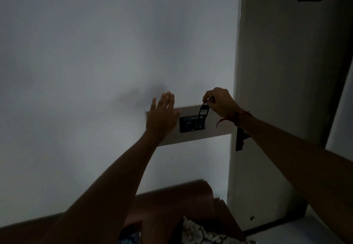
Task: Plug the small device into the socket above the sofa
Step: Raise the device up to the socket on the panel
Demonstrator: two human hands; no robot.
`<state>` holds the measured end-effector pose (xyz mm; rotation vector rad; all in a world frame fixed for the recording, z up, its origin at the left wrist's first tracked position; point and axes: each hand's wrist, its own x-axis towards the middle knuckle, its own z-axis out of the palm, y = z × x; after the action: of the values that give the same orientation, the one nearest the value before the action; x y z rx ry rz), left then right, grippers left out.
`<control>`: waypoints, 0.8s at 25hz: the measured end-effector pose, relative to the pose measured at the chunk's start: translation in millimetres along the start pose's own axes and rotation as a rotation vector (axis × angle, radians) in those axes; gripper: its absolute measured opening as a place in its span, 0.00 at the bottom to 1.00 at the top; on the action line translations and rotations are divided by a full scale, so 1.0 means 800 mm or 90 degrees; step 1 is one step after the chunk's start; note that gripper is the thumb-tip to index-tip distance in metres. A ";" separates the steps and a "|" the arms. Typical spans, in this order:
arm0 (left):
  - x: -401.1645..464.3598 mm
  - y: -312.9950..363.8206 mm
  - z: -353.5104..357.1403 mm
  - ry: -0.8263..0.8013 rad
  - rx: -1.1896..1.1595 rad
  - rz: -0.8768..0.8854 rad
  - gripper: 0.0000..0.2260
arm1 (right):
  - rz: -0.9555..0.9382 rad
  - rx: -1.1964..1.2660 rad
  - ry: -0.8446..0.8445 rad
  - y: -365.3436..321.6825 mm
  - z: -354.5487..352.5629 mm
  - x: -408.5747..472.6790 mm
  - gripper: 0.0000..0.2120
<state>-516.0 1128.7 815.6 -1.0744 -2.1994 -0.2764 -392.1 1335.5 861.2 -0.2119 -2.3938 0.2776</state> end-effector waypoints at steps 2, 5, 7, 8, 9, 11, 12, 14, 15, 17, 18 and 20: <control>0.020 0.011 0.027 -0.015 0.010 -0.026 0.30 | -0.013 0.018 -0.022 0.037 0.022 0.022 0.05; 0.050 0.028 0.068 -0.042 0.033 -0.061 0.30 | -0.044 0.052 -0.045 0.091 0.051 0.059 0.05; 0.065 0.037 0.092 -0.052 0.044 -0.082 0.30 | -0.067 0.070 -0.060 0.121 0.069 0.080 0.05; 0.072 0.041 0.102 -0.056 0.046 -0.094 0.31 | -0.076 0.078 -0.067 0.133 0.078 0.090 0.05; 0.079 0.045 0.113 -0.064 0.051 -0.108 0.31 | -0.084 0.090 -0.074 0.147 0.088 0.100 0.05; 0.087 0.050 0.132 -0.079 0.065 -0.130 0.31 | -0.094 0.105 -0.091 0.164 0.110 0.114 0.05; 0.089 0.051 0.141 -0.086 0.075 -0.138 0.31 | -0.099 0.106 -0.102 0.171 0.121 0.119 0.06; 0.095 0.051 0.157 -0.104 0.086 -0.155 0.31 | -0.117 0.108 -0.110 0.183 0.139 0.132 0.06; 0.096 0.049 0.163 -0.114 0.090 -0.162 0.32 | -0.125 0.112 -0.107 0.187 0.146 0.138 0.06; 0.100 0.043 0.175 -0.120 0.103 -0.166 0.32 | -0.135 0.123 -0.096 0.194 0.158 0.148 0.06; 0.103 0.040 0.180 -0.121 0.104 -0.167 0.32 | -0.140 0.123 -0.096 0.197 0.163 0.153 0.06; 0.107 0.035 0.189 -0.130 0.105 -0.163 0.32 | -0.143 0.110 -0.113 0.201 0.175 0.157 0.07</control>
<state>-603.9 1268.2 754.4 -0.7595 -2.4963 -0.0961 -566.7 1499.2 797.9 0.1673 -2.5233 0.4103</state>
